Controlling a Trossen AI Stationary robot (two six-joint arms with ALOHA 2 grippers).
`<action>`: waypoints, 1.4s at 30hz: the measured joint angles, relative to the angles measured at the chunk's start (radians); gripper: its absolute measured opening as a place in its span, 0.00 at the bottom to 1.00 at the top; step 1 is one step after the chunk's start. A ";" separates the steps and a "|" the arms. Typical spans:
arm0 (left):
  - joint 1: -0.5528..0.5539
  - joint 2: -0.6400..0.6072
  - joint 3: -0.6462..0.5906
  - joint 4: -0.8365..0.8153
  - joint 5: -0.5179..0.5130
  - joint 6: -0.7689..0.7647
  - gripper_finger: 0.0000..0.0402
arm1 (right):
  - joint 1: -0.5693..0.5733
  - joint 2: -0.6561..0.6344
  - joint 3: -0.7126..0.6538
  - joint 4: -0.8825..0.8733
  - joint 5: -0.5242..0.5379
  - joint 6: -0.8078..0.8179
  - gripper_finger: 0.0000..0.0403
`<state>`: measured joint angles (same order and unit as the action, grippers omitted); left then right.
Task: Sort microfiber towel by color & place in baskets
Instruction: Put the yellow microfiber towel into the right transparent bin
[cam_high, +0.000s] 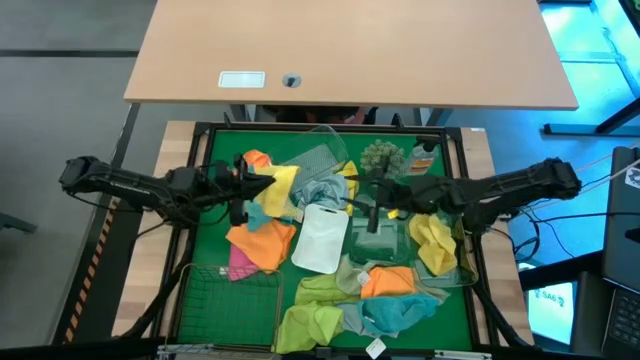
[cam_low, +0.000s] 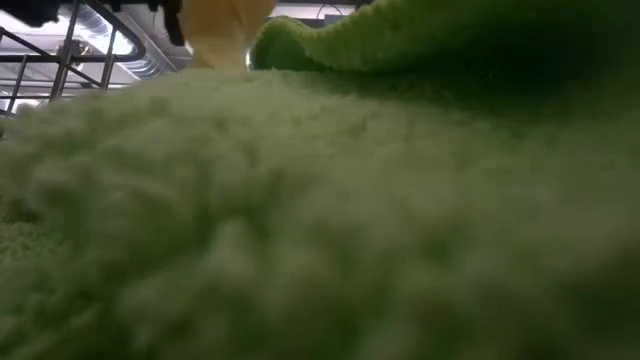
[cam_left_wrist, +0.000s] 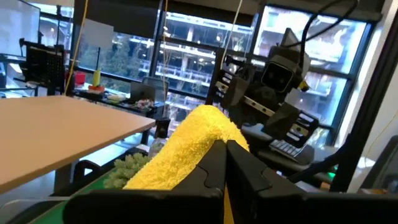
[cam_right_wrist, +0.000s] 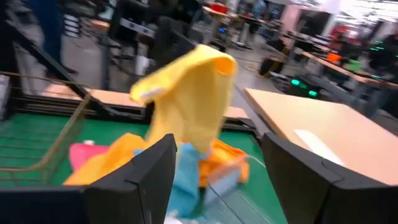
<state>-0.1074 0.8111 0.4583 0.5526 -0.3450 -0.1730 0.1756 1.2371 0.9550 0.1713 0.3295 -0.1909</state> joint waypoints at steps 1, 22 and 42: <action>0.000 0.026 0.018 0.000 0.000 0.000 0.00 | -0.010 0.015 0.000 0.022 -0.034 0.000 0.59; 0.000 0.469 0.365 0.002 0.135 0.028 0.00 | -0.039 0.181 0.000 0.285 -0.114 0.002 0.59; 0.000 0.526 0.405 0.010 0.173 0.058 0.07 | -0.039 0.181 0.000 0.269 -0.170 0.004 0.05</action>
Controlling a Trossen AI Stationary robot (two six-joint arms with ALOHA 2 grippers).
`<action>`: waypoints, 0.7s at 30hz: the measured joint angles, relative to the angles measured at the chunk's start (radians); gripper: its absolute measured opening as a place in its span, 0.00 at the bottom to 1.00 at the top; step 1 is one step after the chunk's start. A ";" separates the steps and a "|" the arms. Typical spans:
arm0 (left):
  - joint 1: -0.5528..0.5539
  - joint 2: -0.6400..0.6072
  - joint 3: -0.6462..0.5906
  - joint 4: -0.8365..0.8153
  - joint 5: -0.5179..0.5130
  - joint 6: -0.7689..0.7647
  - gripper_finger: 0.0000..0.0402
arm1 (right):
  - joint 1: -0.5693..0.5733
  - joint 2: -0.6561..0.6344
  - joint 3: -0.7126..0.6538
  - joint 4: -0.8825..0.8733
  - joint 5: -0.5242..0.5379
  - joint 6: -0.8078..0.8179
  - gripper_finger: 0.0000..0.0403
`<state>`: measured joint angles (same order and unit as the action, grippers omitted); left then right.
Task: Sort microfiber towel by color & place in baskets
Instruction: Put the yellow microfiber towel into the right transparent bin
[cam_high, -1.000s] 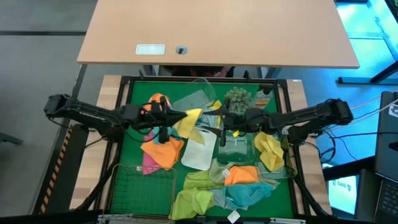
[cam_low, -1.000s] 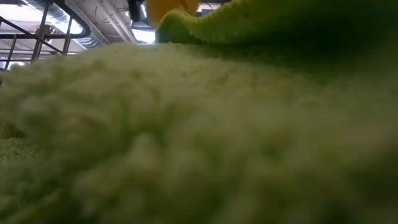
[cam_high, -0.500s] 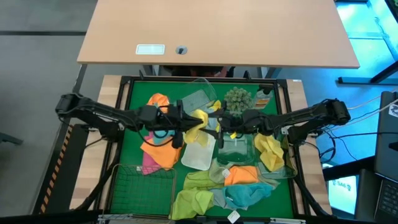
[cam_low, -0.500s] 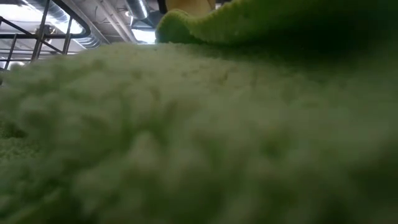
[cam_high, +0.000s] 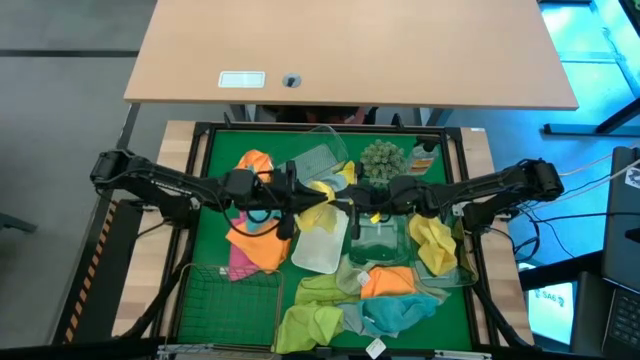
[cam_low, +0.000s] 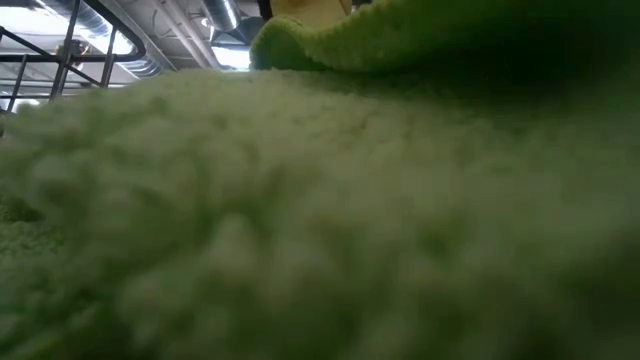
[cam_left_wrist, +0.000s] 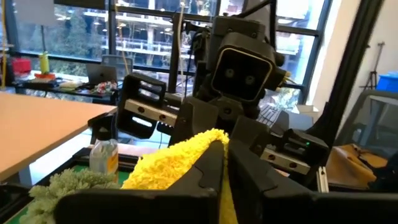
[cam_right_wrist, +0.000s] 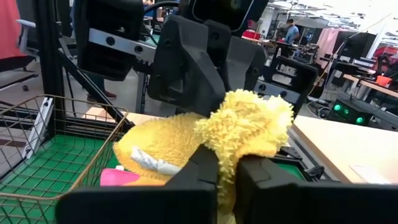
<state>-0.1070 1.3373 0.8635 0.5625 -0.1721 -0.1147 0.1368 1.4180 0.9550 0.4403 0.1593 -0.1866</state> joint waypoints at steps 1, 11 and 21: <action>0.000 -0.002 0.000 0.000 0.002 0.010 0.09 | 0.000 -0.004 0.000 -0.006 0.000 0.004 0.07; -0.001 -0.031 0.000 -0.011 0.003 0.021 0.27 | 0.001 -0.137 0.099 -0.457 0.030 0.086 0.04; 0.000 -0.031 0.001 -0.122 0.003 0.021 0.28 | 0.001 -0.240 0.378 -1.200 0.028 0.346 0.03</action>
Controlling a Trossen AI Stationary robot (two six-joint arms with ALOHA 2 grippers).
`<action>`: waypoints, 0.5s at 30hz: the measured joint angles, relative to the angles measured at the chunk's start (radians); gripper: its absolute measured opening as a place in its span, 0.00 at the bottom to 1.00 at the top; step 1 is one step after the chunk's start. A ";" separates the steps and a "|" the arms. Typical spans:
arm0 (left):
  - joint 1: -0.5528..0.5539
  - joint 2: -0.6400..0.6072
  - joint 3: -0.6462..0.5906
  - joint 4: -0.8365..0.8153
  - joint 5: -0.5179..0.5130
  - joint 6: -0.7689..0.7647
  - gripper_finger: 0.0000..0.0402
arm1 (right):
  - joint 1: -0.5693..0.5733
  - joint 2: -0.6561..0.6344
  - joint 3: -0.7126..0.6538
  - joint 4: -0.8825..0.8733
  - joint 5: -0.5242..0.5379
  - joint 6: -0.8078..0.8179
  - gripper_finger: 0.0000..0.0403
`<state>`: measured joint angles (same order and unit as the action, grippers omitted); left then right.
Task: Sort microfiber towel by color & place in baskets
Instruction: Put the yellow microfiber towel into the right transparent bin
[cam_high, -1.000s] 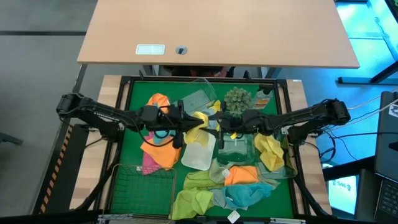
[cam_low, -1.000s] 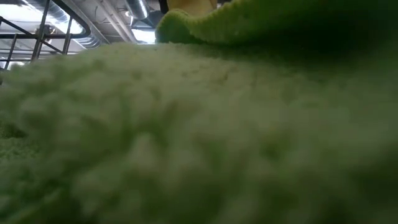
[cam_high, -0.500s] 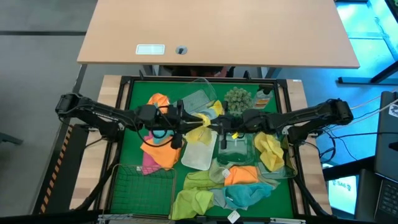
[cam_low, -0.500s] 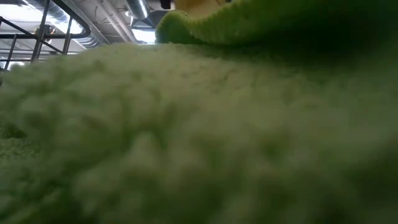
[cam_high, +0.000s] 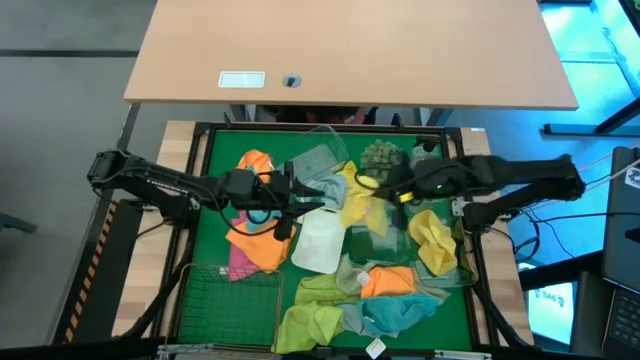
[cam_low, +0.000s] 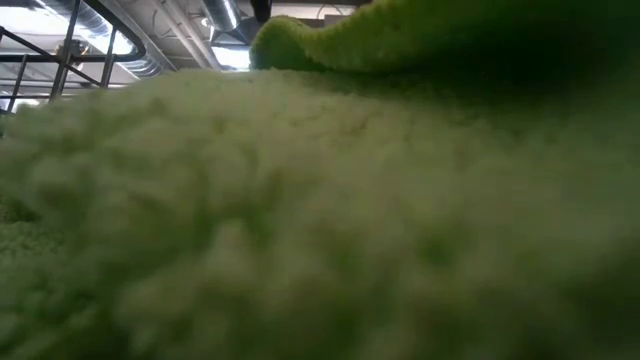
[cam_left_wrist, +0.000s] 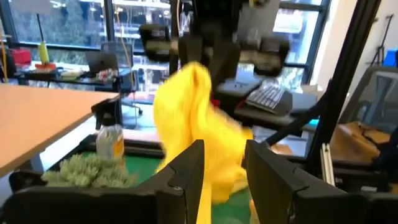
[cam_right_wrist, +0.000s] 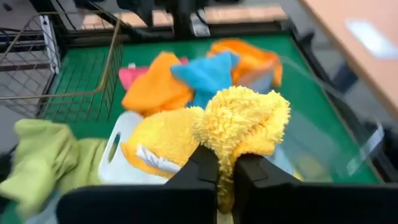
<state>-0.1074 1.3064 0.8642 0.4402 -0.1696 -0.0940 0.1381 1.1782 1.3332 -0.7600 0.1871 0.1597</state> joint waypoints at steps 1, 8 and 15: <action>0.000 0.000 0.000 -0.014 0.000 0.000 0.28 | 0.000 -0.001 0.037 -0.063 -0.006 0.032 0.03; 0.000 0.000 0.000 -0.055 0.000 -0.001 0.28 | 0.000 -0.016 0.245 -0.358 -0.075 0.170 0.01; 0.000 0.000 0.000 -0.064 0.000 -0.002 0.28 | 0.000 -0.052 0.295 -0.584 -0.124 0.279 0.02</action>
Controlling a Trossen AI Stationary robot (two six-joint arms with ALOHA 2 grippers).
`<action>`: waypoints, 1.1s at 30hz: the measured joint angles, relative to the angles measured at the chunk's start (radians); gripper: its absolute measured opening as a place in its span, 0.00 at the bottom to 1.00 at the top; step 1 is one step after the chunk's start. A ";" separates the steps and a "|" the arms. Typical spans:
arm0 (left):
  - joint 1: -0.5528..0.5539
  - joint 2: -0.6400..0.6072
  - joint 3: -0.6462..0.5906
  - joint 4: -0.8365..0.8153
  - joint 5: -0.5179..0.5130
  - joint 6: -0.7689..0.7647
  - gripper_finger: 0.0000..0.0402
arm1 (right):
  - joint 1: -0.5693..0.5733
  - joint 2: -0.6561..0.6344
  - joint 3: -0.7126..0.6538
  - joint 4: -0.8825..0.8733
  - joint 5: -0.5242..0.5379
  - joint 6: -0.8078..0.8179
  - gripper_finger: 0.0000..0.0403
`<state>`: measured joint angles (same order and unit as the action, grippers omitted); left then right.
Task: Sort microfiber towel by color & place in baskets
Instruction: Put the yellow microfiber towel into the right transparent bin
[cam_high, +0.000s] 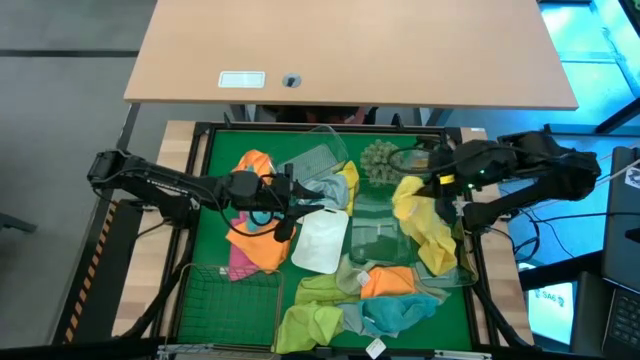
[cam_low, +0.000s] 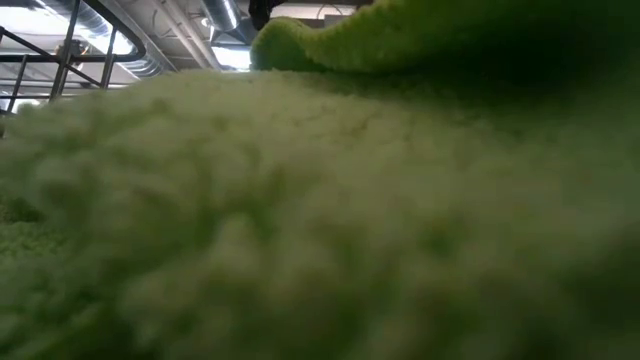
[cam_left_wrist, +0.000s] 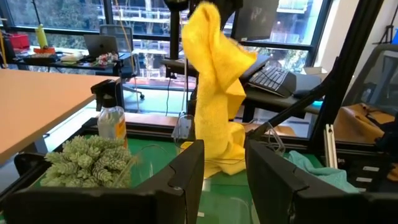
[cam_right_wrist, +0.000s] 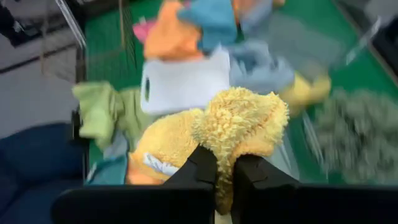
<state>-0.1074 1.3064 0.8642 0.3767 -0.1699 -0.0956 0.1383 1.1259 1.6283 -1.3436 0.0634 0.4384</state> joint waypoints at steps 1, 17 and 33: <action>0.000 0.000 0.000 0.000 0.000 -0.001 0.28 | 0.000 -0.002 0.000 -0.049 -0.004 0.021 0.02; 0.000 0.000 0.000 -0.003 0.000 -0.006 0.28 | 0.250 -0.108 -0.418 -0.083 0.011 0.403 0.03; -0.001 0.000 -0.001 -0.003 0.000 -0.006 0.28 | 0.373 -0.101 -0.904 0.271 -0.013 0.552 0.05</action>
<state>-0.1081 1.3067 0.8635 0.3737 -0.1699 -0.1020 0.5110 1.0252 0.7242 -1.0725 0.0509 0.9909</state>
